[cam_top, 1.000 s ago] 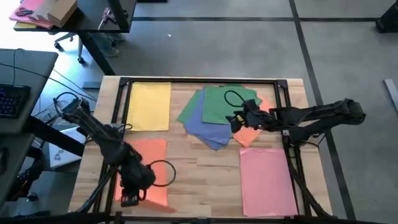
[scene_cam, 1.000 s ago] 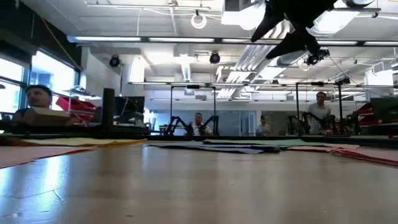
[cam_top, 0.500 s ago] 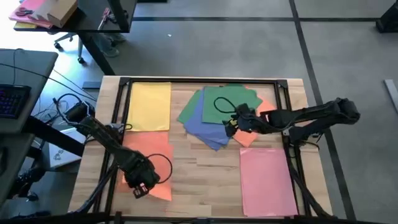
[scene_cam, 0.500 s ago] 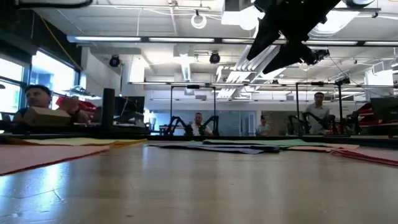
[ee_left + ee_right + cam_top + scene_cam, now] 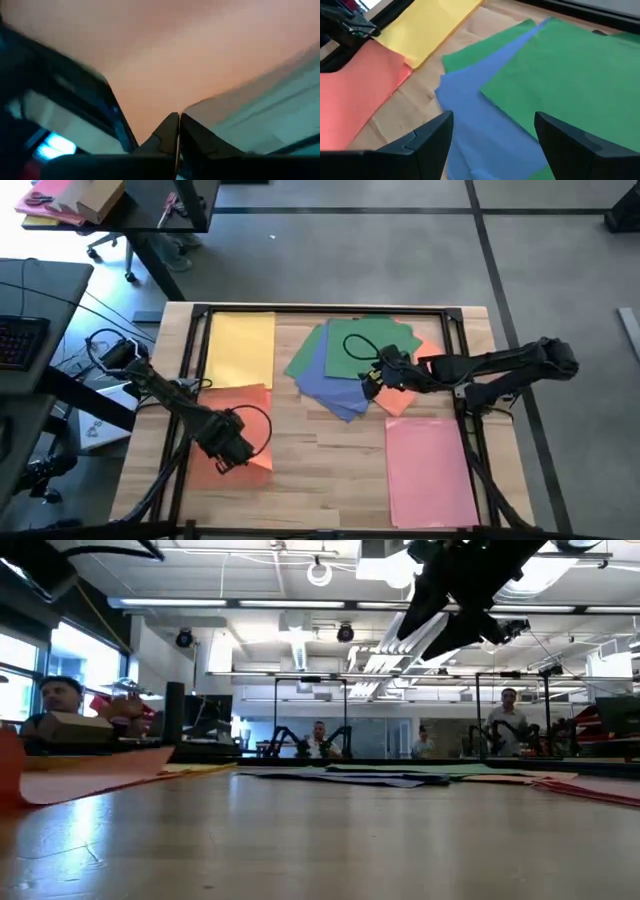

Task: Organize paper
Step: Stack the orange paper on top of the other orange paper

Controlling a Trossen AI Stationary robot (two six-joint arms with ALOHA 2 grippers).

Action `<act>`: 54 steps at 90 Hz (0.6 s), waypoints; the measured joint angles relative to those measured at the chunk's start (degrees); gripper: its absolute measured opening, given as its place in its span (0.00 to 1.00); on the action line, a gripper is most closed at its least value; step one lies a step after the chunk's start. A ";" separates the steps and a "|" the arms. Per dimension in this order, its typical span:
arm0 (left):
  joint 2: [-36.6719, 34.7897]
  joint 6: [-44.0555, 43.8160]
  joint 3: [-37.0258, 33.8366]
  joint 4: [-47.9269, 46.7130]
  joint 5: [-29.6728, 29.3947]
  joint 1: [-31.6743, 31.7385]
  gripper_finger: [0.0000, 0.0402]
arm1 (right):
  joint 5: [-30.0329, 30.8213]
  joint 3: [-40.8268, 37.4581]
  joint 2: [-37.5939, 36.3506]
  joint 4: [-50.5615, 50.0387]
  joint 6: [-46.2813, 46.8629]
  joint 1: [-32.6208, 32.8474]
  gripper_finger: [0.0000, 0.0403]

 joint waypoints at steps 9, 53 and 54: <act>0.04 3.73 -0.19 2.23 -0.97 0.18 0.00 | -1.04 0.00 0.00 -0.04 -0.02 -0.60 0.65; 0.11 7.14 -3.44 5.63 3.72 -6.90 0.00 | -1.16 0.00 0.00 -0.13 -0.04 -0.57 0.65; 0.11 7.19 -3.45 5.85 3.91 -7.08 0.00 | -1.16 0.00 0.00 -0.13 -0.04 -0.57 0.65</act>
